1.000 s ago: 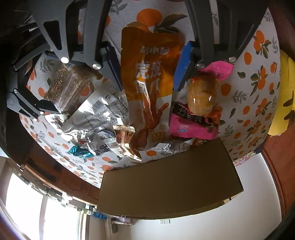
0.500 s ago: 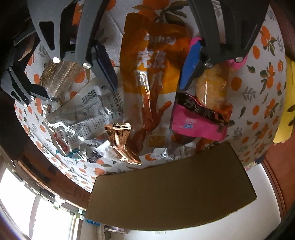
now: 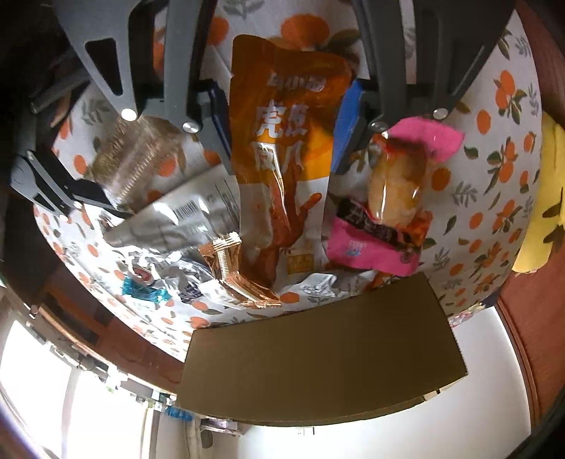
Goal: Organize snacks
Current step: 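Close the left tool on the orange pouch while the right tool grasps the grain bar pack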
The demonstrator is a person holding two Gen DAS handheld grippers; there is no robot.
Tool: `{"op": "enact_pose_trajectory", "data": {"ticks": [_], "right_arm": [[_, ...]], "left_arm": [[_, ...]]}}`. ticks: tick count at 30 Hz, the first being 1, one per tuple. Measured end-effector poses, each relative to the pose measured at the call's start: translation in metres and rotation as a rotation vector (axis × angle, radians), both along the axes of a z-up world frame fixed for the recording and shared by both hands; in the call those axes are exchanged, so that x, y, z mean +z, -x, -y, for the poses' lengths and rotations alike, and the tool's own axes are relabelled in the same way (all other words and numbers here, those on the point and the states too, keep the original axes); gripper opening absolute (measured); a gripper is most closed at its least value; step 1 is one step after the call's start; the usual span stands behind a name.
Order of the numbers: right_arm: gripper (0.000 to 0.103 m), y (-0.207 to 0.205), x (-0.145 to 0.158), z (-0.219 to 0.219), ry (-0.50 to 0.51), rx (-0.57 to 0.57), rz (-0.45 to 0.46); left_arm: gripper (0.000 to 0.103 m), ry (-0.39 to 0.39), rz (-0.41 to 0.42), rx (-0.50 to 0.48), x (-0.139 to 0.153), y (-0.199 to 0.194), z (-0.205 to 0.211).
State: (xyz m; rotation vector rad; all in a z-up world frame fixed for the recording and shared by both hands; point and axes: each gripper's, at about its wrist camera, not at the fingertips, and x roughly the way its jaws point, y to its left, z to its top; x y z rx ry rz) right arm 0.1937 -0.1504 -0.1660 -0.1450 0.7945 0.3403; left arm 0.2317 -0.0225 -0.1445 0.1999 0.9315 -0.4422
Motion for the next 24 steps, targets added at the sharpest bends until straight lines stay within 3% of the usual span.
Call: {"op": "enact_pose_trajectory", "data": {"ticks": [10, 17, 24], "right_arm": [[0.085, -0.002, 0.001, 0.003, -0.020, 0.004, -0.010], [0.085, -0.002, 0.003, 0.006, -0.055, -0.001, -0.023], [0.085, 0.004, 0.009, 0.012, -0.090, -0.010, -0.006]], "left_arm": [[0.051, 0.028, 0.041, 0.023, 0.015, 0.016, -0.010], [0.051, -0.079, 0.145, 0.055, 0.034, 0.007, -0.010], [0.051, -0.096, 0.119, 0.030, 0.032, -0.008, -0.004]]}}
